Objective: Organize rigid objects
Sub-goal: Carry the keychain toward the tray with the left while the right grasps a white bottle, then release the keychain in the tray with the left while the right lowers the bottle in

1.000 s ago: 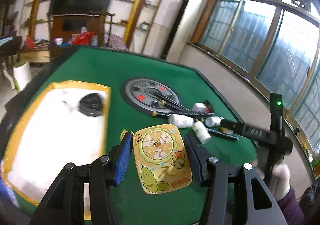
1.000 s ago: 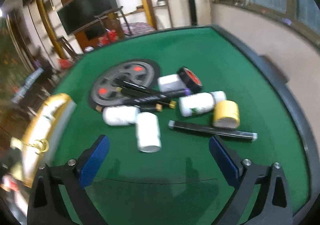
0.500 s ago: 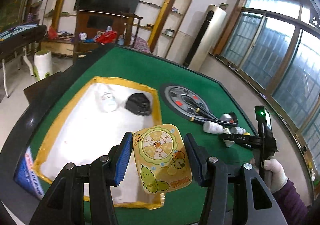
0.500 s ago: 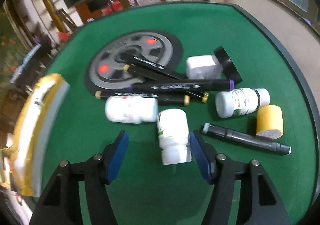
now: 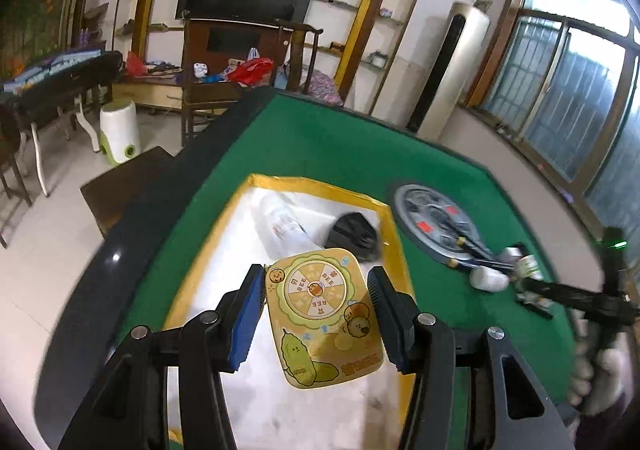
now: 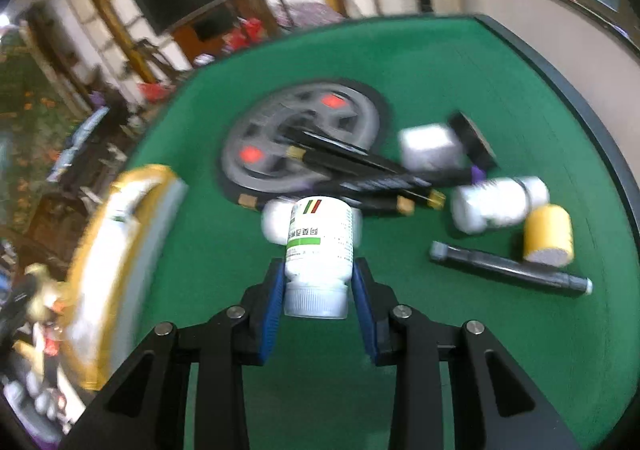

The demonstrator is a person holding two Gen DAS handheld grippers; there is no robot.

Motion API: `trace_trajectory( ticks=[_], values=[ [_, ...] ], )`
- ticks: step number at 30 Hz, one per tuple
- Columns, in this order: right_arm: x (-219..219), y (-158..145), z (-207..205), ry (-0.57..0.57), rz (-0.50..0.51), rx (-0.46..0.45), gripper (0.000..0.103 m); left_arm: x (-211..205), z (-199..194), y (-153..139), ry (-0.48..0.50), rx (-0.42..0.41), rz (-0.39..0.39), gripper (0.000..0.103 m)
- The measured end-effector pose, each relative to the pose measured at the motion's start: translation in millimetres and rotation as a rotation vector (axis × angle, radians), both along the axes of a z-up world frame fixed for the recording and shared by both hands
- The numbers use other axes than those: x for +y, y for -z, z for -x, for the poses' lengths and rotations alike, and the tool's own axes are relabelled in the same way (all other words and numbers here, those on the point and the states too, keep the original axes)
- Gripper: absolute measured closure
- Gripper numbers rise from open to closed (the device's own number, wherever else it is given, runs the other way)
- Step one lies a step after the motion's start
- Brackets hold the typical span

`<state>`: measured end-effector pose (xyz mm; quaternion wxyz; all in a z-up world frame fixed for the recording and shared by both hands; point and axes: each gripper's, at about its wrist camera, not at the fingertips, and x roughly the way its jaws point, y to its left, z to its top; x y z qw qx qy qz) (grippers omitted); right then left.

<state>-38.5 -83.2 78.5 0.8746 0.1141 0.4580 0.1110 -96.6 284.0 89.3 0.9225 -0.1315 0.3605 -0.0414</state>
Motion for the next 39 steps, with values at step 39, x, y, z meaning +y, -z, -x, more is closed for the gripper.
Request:
trace_trajectory(
  ticks=[39],
  values=[
    [197,21,-66,-0.329,-0.119,0.089,0.046,29,1,-12,-0.187,-0.021,0.063,0.013]
  ],
)
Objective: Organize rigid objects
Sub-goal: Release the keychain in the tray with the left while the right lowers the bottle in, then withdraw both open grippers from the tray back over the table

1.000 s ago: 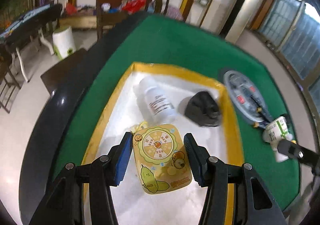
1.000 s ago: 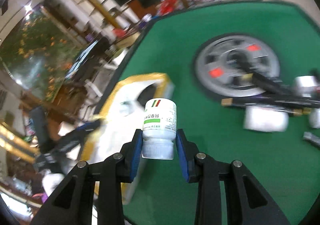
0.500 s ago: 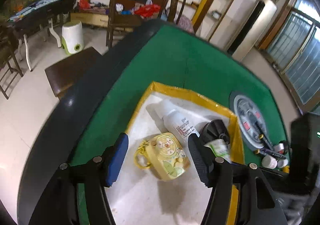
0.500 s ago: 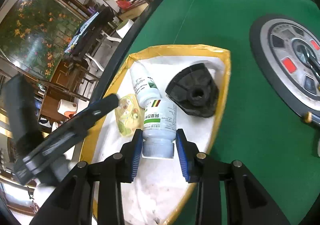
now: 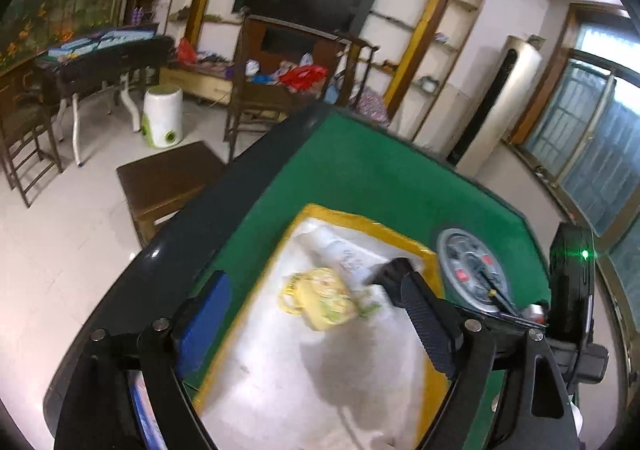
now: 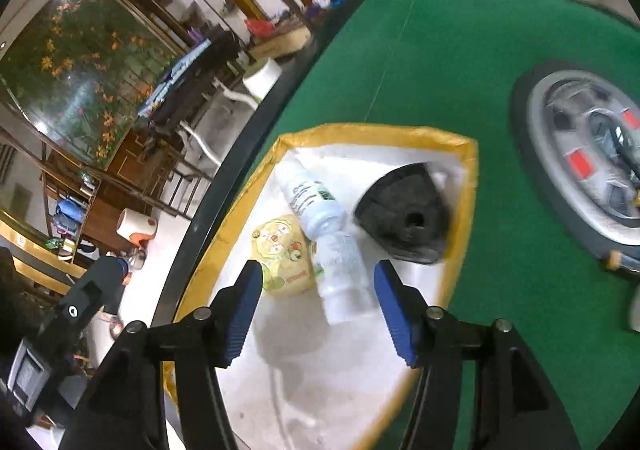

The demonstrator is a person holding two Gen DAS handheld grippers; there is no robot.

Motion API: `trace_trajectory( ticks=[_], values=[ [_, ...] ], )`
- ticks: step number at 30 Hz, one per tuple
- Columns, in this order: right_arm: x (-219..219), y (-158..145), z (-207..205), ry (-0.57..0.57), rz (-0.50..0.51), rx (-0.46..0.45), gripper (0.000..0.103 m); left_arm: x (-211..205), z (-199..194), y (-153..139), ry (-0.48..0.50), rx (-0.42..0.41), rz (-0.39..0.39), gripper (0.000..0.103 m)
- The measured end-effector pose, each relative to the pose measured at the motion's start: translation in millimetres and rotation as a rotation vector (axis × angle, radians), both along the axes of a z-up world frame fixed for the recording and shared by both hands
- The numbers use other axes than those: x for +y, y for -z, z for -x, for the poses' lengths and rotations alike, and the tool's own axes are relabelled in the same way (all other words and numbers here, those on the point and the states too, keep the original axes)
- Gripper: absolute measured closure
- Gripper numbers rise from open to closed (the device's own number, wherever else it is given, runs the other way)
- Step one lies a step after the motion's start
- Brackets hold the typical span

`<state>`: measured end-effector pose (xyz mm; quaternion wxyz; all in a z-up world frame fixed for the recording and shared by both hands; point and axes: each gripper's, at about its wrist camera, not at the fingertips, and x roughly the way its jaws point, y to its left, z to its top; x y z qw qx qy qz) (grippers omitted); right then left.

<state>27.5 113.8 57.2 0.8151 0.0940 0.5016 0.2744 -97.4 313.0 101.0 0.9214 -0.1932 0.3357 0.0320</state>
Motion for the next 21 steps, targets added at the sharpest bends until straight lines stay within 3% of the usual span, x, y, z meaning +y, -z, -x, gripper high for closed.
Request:
trace_trajectory(
  ticks=[4,6,9,16,21],
  values=[
    [-43,-27,43,0.090,0.099,-0.196,0.041,-31,18,-13,0.057,-0.082,-0.002,0.007],
    [-74,-36,64,0.180,0.152,-0.293,0.023,-51,22,-17,0.105,-0.098,-0.003,0.007],
    [-125,-40,81,0.313,0.202,-0.356,0.015,-82,24,-17,0.175,-0.080,-0.006,0.007],
    [-284,-24,93,0.599,0.238,-0.248,0.015,-155,34,0,0.280,-0.005,0.015,0.007],
    [-363,-15,113,0.733,0.207,-0.203,0.015,-198,39,13,0.339,0.062,0.037,0.007]
  ],
)
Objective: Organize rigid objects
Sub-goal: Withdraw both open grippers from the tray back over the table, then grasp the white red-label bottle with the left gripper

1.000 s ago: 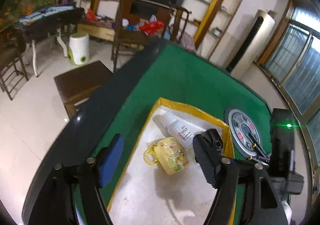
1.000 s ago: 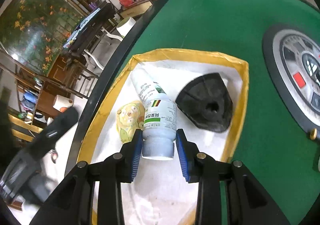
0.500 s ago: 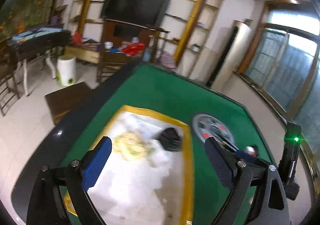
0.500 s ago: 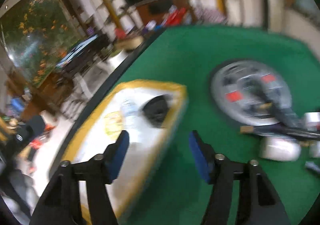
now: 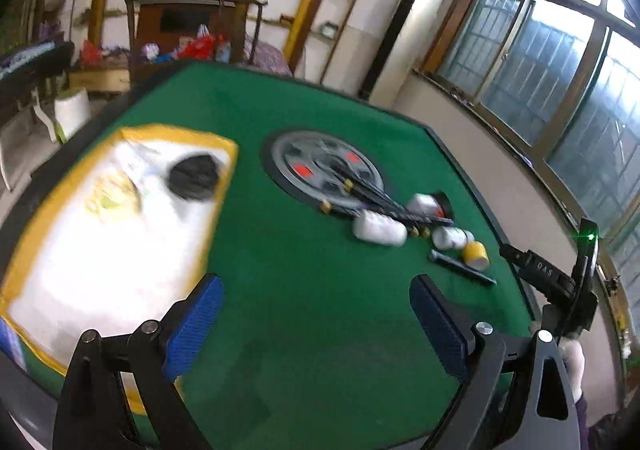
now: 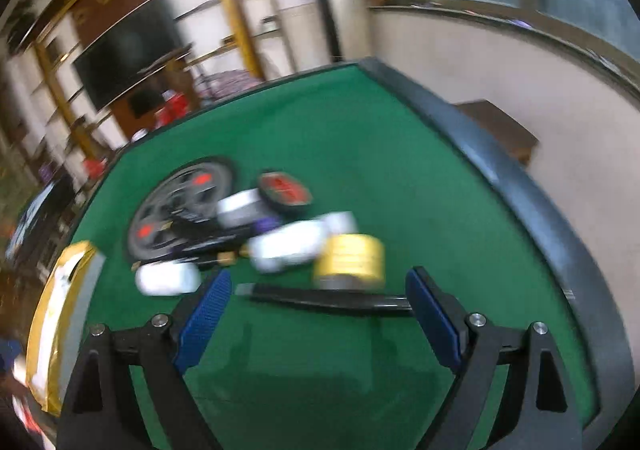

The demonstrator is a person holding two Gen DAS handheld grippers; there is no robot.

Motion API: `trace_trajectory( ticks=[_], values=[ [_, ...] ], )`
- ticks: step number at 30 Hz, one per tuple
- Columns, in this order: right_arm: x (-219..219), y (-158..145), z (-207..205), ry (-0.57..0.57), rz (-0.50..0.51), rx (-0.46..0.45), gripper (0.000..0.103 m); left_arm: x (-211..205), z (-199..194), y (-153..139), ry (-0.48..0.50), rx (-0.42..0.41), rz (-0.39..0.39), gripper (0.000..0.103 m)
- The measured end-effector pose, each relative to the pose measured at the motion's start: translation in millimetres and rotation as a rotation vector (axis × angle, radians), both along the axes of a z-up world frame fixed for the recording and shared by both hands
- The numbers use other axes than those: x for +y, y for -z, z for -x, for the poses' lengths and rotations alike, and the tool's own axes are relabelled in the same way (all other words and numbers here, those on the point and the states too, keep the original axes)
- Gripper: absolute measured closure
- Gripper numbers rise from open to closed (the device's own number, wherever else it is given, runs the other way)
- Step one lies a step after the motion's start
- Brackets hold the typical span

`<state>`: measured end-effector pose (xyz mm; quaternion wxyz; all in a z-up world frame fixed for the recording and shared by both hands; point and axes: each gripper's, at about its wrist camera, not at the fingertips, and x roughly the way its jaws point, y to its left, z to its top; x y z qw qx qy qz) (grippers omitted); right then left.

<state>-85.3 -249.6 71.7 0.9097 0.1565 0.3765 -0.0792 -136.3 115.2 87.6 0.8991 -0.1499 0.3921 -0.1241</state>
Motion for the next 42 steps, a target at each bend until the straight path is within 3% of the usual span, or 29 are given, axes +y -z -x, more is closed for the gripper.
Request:
trace_trajectory(
  ticks=[2,5,9,11,20,24,27,33,38,40,42],
  values=[
    [-24,8,3,0.003,-0.050,0.025,0.015,-9,6,6,0.019,0.011,0.025,0.007],
    [-49,22,-4,-0.009,-0.085,0.068,0.015,-25,8,16,0.057,0.039,-0.026,0.007],
    [-61,44,-18,-0.037,-0.187,0.117,0.015,-23,7,18,0.050,0.050,-0.034,0.007],
    [-53,47,-18,-0.058,-0.188,0.115,0.014,-21,5,17,0.043,0.040,-0.045,0.007],
    [31,49,-5,-0.390,-0.229,0.148,0.014,-20,-10,19,0.080,0.004,-0.094,0.007],
    [31,37,-8,-0.323,-0.154,0.051,0.014,-31,-32,16,0.098,0.014,-0.098,0.007],
    [19,38,-15,-0.264,-0.178,-0.004,0.014,-45,-56,18,0.098,0.006,-0.127,0.007],
    [-1,46,-22,-0.190,-0.194,-0.014,0.014,-83,-109,26,0.116,-0.017,-0.181,0.007],
    [-10,55,-30,-0.176,-0.276,0.015,0.014,-126,-152,40,0.173,-0.061,-0.309,0.007],
    [-10,55,-32,-0.182,-0.278,0.017,0.014,-135,-163,51,0.219,-0.026,-0.322,0.008],
    [-7,56,-32,-0.189,-0.275,0.020,0.014,-142,-161,61,0.323,0.039,-0.282,0.017]
  ],
)
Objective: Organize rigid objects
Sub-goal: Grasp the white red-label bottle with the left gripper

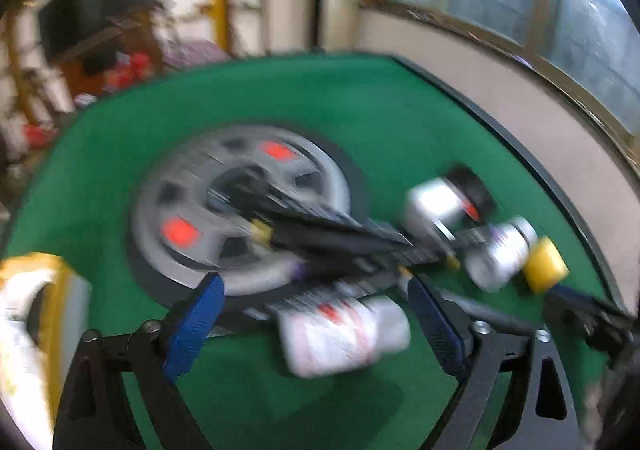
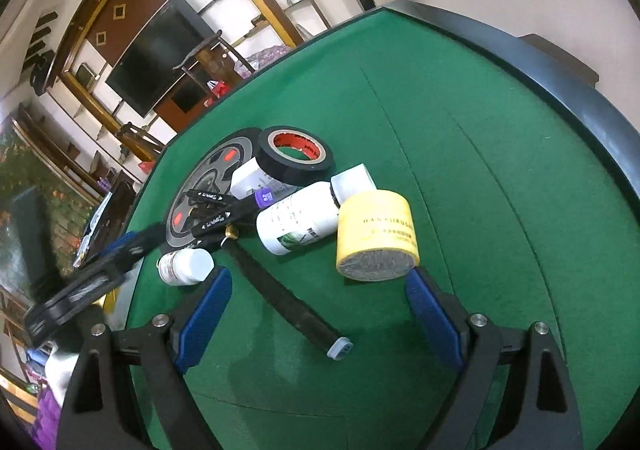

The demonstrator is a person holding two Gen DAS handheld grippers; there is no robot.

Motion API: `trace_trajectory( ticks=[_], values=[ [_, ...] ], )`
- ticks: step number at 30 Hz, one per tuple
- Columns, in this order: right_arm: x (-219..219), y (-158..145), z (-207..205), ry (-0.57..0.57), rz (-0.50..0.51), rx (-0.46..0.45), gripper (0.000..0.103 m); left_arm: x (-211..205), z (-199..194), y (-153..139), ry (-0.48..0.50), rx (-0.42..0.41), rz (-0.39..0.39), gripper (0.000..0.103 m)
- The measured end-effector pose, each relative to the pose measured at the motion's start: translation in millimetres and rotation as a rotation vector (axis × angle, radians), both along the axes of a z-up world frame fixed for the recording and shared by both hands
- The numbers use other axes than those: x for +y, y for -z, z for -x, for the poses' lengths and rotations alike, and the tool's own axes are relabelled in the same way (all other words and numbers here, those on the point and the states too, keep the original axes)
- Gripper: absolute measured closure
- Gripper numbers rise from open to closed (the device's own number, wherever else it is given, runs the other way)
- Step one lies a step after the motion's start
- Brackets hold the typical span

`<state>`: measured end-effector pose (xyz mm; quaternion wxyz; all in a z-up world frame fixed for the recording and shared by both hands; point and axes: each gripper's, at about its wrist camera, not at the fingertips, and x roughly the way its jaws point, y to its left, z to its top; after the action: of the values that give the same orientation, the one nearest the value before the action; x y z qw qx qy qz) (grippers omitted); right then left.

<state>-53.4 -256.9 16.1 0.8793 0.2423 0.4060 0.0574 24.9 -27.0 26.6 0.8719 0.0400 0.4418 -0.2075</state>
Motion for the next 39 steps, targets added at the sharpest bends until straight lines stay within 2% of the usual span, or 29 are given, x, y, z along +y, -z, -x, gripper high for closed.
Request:
trace_trajectory(
  ticks=[1,5,9,11,16,17,19,20,22,26,33,35,37,38,39],
  values=[
    [0,0,0,-0.002,0.000,0.001,0.014,-3,6,4,0.051,0.040,0.013,0.023],
    [0,1,-1,-0.004,-0.010,0.000,0.014,-5,39,6,0.149,0.048,-0.036,0.024],
    [0,1,-1,-0.003,-0.019,-0.002,0.014,10,54,-13,0.118,-0.056,-0.034,0.024],
    [1,2,-1,-0.003,-0.017,-0.001,0.014,7,53,-18,0.107,-0.114,-0.087,0.019],
    [1,2,-1,-0.003,-0.017,-0.002,0.014,-26,36,-2,0.144,-0.182,-0.247,0.019],
    [1,2,-1,-0.003,-0.016,-0.002,0.014,-32,36,2,0.163,-0.171,-0.262,0.028],
    [1,2,0,-0.003,-0.013,-0.003,0.014,-39,37,9,0.183,-0.147,-0.293,0.059],
    [2,2,0,-0.003,-0.011,-0.003,0.014,-38,40,11,0.181,-0.149,-0.298,0.062],
    [3,1,0,-0.003,-0.002,-0.005,0.014,-30,47,7,0.185,-0.104,-0.231,0.062],
    [7,1,0,-0.005,0.020,-0.006,0.013,1,60,-1,0.119,-0.064,-0.141,0.062],
    [10,-1,1,-0.006,0.033,-0.007,0.013,51,104,-23,0.008,-0.074,0.001,0.062],
    [12,-1,1,-0.004,0.050,-0.002,0.013,60,113,-25,-0.032,-0.056,0.069,0.062],
    [23,-3,2,0.002,0.133,0.022,0.013,69,119,-25,-0.057,-0.054,0.091,0.062],
    [35,-3,3,-0.018,0.193,0.041,0.016,71,123,-26,-0.060,-0.058,0.087,0.062],
    [49,-3,4,-0.052,0.255,0.058,0.023,74,126,-26,-0.060,-0.061,0.087,0.062]
  ],
)
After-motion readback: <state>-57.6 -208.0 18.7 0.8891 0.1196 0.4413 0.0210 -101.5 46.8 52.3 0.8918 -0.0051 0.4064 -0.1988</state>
